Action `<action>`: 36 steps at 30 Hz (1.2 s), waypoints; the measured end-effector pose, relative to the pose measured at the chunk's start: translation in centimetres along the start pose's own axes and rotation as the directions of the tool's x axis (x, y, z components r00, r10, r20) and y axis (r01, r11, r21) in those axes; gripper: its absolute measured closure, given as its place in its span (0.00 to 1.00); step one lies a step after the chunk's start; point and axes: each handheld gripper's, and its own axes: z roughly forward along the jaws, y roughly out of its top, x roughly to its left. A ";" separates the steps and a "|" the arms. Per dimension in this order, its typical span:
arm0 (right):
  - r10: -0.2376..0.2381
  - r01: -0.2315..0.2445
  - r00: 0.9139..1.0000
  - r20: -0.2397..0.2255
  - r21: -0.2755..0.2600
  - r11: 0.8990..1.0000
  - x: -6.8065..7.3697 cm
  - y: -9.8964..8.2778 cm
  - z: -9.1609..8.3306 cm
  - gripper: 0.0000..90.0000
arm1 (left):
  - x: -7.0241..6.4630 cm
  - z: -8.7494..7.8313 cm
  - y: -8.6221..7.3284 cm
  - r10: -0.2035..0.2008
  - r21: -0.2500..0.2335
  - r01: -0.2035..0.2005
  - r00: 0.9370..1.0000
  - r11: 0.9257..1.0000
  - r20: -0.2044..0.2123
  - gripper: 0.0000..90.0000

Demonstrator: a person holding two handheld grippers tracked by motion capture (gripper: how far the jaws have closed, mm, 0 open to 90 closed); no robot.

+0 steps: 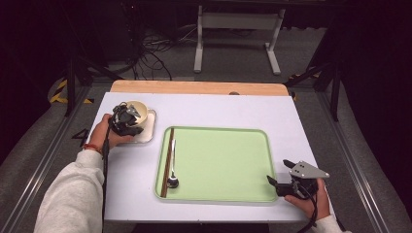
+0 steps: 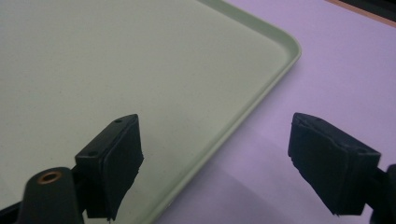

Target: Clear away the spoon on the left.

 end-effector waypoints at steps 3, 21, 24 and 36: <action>-0.001 0.001 1.000 -0.004 -0.001 1.000 0.0 0.0 0.0 0.20 | -0.2 0.0 0.2 0.024 0.001 -0.024 1.000 1.000 -0.010 0.88; 0.026 -0.027 1.000 -0.017 -0.016 1.000 -0.2 0.0 -0.1 0.20 | -0.9 -0.3 1.1 0.101 0.025 -0.099 0.991 0.995 -0.087 0.93; 0.034 -0.034 0.999 -0.018 -0.019 0.999 -0.4 0.0 0.0 0.20 | -0.9 -0.4 0.9 0.100 0.009 -0.100 0.992 0.995 -0.077 0.93; 0.035 -0.035 0.999 -0.012 -0.023 0.999 -0.4 0.1 -0.1 0.20 | -1.2 -2.1 0.9 0.097 -0.045 -0.102 0.990 0.994 -0.107 0.93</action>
